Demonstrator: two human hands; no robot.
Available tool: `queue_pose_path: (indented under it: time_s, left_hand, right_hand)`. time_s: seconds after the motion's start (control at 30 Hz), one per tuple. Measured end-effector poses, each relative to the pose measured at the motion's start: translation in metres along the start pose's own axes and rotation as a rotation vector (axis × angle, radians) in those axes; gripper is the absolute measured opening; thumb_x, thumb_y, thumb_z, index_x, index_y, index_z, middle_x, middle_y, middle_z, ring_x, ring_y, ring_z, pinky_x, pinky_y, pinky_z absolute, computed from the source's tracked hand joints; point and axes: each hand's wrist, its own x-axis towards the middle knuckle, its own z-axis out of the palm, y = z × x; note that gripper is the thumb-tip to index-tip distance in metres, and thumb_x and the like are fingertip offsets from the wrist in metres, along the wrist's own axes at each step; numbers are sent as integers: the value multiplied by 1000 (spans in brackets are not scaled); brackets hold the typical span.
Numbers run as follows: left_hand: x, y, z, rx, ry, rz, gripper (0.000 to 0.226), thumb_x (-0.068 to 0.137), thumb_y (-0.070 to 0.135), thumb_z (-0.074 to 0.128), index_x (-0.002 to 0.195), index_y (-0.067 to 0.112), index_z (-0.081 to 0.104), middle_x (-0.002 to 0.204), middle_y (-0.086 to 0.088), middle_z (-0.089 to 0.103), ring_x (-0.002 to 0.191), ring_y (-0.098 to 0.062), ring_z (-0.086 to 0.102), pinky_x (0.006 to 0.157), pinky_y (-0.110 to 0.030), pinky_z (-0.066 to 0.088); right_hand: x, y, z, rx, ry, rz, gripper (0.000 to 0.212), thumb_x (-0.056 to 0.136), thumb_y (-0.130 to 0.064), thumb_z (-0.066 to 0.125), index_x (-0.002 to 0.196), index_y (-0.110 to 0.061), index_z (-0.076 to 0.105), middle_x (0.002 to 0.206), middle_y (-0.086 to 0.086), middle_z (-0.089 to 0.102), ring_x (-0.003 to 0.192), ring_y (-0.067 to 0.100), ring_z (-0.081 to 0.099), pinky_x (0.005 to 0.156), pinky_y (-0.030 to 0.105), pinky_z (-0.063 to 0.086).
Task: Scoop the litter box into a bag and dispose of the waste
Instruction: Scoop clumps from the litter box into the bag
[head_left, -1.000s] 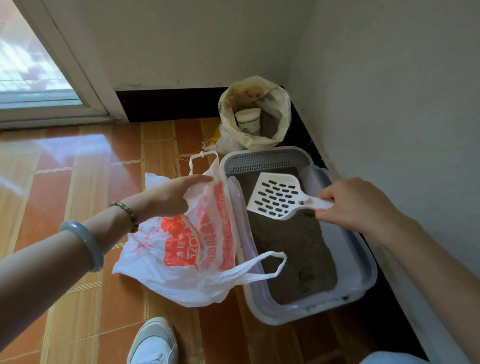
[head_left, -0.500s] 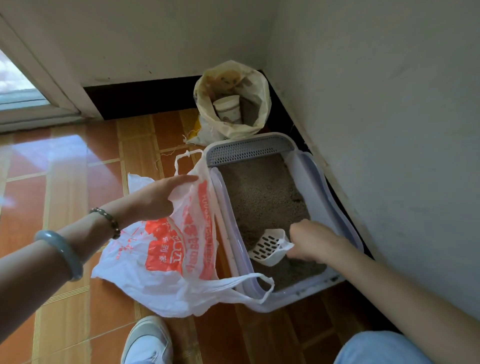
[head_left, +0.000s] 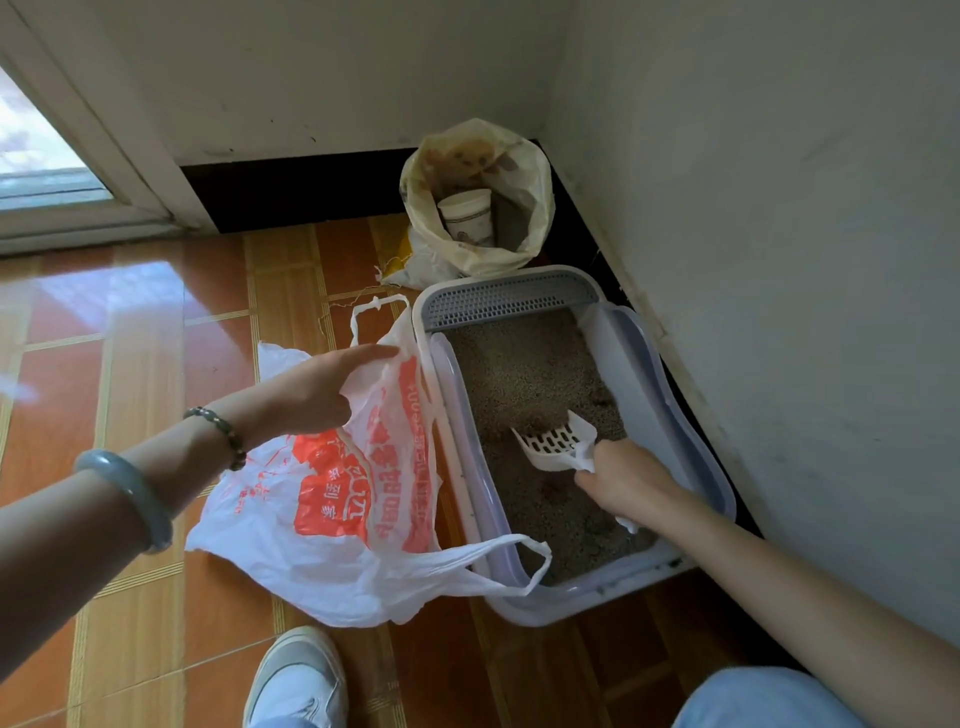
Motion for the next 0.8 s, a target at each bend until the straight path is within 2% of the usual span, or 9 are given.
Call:
queue_pose_path:
  time_s: [0.07,0.13,0.2,0.3,0.47,0.53,0.67,0.8]
  left_hand:
    - [0,0,0,-4,-8,4,82,80,-21,44,140,33,35,128,1,46,98,-22,60,54,-35,57]
    - [1,0,1,-13,-18,5,82,80,-22,44,141,32,34,131,0,45,99,-22,58,49,-26,54]
    - [2,0,2,-30,-29,-1,81,81,-21,43,141,32,34,127,2,46,96,-21,58,45,-19,49]
    - [2,1,2,-22,-34,5,82,81,-21,44,141,33,34,124,5,45,97,-21,58,47,-20,50]
    - [-1,-1,2,-12,-40,5,84,80,-22,42,141,34,32,122,5,44,92,-18,60,47,-24,52]
    - [-3,-2,2,-8,-52,8,84,80,-21,43,142,35,31,123,6,44,96,-19,60,51,-26,55]
    - [-4,-2,0,-23,-62,9,81,82,-19,45,142,34,31,129,1,47,101,-21,59,51,-24,54]
    - [-3,-2,-4,-20,-27,20,83,80,-21,43,143,32,31,140,-4,44,114,-23,55,52,-22,55]
  right_hand:
    - [3,2,-1,-34,-2,-4,18,91,-28,48,85,-13,54,78,2,53,71,19,54,53,26,37]
    - [8,7,2,-12,-12,-1,19,92,-28,47,78,-14,49,72,-1,49,70,19,52,51,26,36]
    - [15,11,8,27,-19,-7,20,94,-28,45,85,-12,53,72,0,50,71,20,54,54,29,38]
    - [26,11,18,109,-24,-1,24,95,-29,44,99,-8,55,84,5,55,74,22,55,61,30,41]
    - [42,-5,21,195,0,-10,26,97,-31,42,103,-9,53,89,4,53,76,20,52,64,30,39]
    - [44,-7,22,243,25,-18,22,97,-30,42,100,-10,51,87,4,53,74,19,52,62,30,38]
    - [39,-8,28,372,119,-70,21,97,-29,42,84,-13,46,74,3,54,60,15,49,49,27,33]
    - [31,-5,29,426,235,-159,20,96,-28,45,83,-12,49,67,-1,50,54,11,46,47,24,32]
